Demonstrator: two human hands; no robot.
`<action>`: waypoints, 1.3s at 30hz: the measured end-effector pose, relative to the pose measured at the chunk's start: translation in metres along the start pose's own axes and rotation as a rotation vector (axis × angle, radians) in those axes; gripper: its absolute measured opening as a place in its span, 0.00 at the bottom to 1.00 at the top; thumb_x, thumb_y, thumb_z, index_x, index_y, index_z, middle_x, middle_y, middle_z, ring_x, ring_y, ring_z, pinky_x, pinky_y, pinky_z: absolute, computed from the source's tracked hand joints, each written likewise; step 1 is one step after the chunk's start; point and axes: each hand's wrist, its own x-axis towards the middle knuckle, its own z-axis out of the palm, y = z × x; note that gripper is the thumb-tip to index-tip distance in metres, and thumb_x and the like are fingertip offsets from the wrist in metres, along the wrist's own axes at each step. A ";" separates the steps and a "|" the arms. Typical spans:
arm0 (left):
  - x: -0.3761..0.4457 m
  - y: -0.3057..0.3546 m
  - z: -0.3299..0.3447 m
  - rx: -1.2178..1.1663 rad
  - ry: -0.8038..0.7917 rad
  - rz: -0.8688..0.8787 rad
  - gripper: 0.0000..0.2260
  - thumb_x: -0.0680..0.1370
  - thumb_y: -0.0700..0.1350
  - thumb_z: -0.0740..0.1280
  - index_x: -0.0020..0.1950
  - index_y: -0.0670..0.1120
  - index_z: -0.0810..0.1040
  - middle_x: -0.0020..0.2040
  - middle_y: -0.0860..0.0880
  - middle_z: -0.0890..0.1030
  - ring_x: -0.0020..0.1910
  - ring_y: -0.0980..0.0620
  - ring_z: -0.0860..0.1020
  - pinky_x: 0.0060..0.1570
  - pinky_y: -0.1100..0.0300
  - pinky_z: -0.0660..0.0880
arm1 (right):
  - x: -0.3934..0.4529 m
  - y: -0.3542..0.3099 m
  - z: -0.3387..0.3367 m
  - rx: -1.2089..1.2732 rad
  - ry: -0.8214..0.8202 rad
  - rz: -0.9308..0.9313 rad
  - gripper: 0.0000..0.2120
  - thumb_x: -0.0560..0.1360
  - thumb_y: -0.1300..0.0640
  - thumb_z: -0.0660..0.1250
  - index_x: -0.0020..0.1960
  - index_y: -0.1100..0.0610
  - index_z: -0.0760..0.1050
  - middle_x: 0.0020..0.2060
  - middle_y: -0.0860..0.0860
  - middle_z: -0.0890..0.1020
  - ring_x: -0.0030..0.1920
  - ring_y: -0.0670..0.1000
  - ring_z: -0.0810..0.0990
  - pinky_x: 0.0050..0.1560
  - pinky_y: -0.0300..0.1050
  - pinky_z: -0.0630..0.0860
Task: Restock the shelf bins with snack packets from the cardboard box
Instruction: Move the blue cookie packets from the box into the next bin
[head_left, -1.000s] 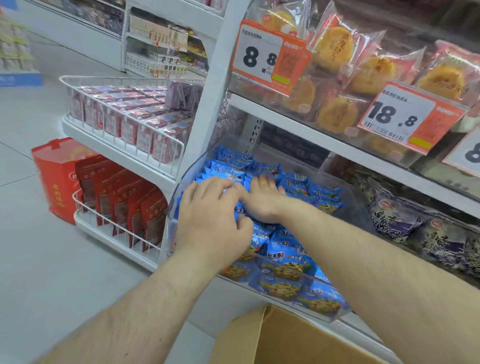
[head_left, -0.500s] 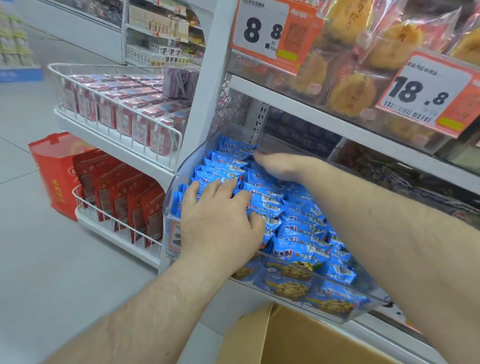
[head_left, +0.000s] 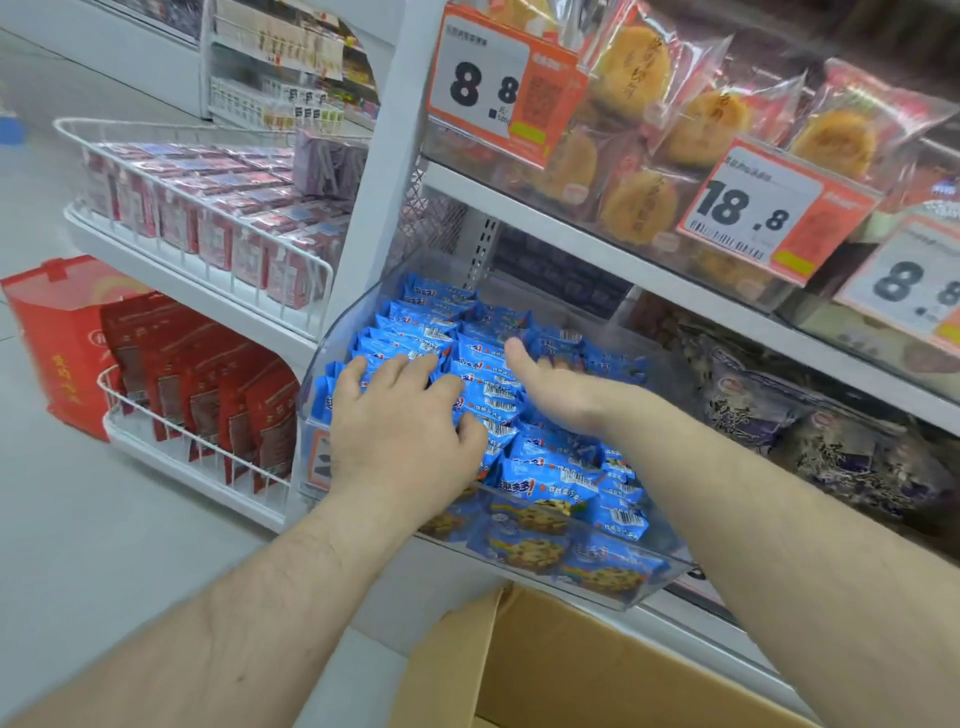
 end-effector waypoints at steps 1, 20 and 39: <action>0.000 0.001 -0.001 0.004 -0.004 -0.001 0.20 0.70 0.54 0.56 0.49 0.50 0.84 0.57 0.49 0.82 0.59 0.48 0.78 0.66 0.43 0.60 | -0.008 0.002 0.011 -0.098 0.023 -0.006 0.41 0.77 0.30 0.37 0.80 0.56 0.43 0.79 0.54 0.45 0.79 0.55 0.42 0.76 0.57 0.40; -0.006 0.041 -0.013 -0.022 -0.051 0.139 0.22 0.75 0.57 0.52 0.60 0.54 0.81 0.67 0.48 0.77 0.71 0.45 0.69 0.69 0.38 0.48 | 0.026 0.056 -0.010 0.042 0.259 0.140 0.41 0.76 0.31 0.39 0.79 0.56 0.53 0.76 0.59 0.59 0.76 0.59 0.56 0.75 0.60 0.48; -0.015 0.043 -0.005 -0.097 -0.255 0.269 0.25 0.76 0.60 0.49 0.70 0.57 0.71 0.74 0.53 0.67 0.74 0.53 0.62 0.74 0.49 0.45 | -0.020 0.051 0.021 1.416 0.068 0.313 0.44 0.69 0.28 0.56 0.77 0.53 0.58 0.74 0.47 0.64 0.74 0.53 0.63 0.72 0.58 0.60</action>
